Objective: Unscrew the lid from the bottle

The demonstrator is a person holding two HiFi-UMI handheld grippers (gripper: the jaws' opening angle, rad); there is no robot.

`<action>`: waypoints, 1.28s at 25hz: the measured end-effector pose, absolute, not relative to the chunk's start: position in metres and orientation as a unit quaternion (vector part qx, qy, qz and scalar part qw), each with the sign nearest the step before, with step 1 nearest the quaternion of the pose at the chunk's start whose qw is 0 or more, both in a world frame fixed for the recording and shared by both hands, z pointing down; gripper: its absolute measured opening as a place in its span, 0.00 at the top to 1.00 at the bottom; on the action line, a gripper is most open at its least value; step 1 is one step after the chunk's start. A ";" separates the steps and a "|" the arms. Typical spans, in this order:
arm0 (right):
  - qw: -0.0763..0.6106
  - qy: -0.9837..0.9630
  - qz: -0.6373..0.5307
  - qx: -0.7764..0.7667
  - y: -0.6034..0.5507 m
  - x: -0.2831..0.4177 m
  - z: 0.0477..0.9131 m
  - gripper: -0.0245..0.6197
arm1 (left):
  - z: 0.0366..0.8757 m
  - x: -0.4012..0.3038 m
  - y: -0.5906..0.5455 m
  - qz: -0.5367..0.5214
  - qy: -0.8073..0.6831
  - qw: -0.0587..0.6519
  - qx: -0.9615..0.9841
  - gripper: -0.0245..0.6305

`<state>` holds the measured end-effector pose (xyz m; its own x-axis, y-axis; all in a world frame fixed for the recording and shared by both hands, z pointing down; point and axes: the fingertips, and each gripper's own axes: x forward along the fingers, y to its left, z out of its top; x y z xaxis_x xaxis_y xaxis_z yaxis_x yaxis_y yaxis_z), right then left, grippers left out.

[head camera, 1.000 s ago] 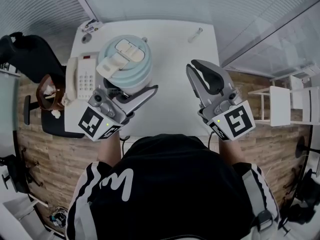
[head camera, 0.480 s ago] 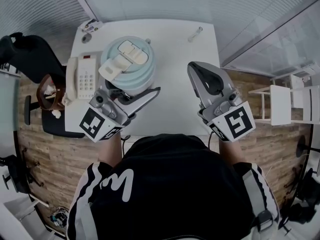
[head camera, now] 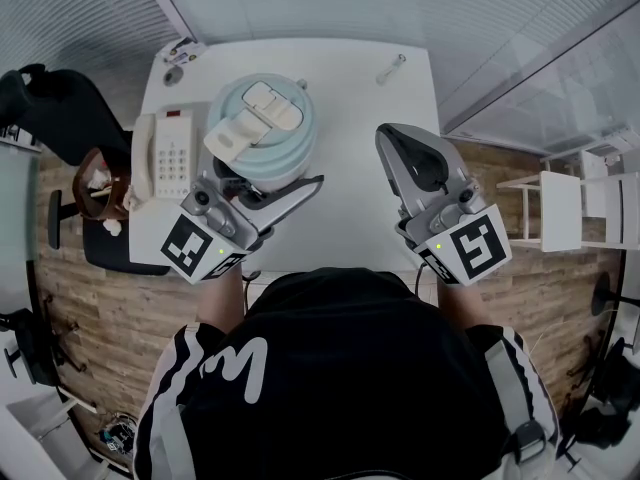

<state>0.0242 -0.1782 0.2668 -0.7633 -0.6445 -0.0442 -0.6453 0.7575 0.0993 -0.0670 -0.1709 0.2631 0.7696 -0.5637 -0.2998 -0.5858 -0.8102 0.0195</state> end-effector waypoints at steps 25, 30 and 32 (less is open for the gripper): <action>0.004 0.924 0.060 -0.378 -0.184 0.030 0.264 0.97 | 0.266 -0.067 -0.171 0.145 0.297 0.034 -0.943 0.29; 0.008 0.926 0.056 -0.374 -0.184 0.037 0.265 0.97 | 0.270 -0.060 -0.172 0.142 0.297 0.031 -0.944 0.29; 0.008 0.927 0.055 -0.372 -0.185 0.035 0.267 0.97 | 0.272 -0.061 -0.173 0.143 0.297 0.029 -0.944 0.29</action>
<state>0.0350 -0.1847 0.2666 -0.7228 -0.6888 -0.0555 -0.6905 0.7170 0.0955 -0.0611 -0.1729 0.2718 0.7821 -0.5527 -0.2878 -0.5693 -0.8216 0.0307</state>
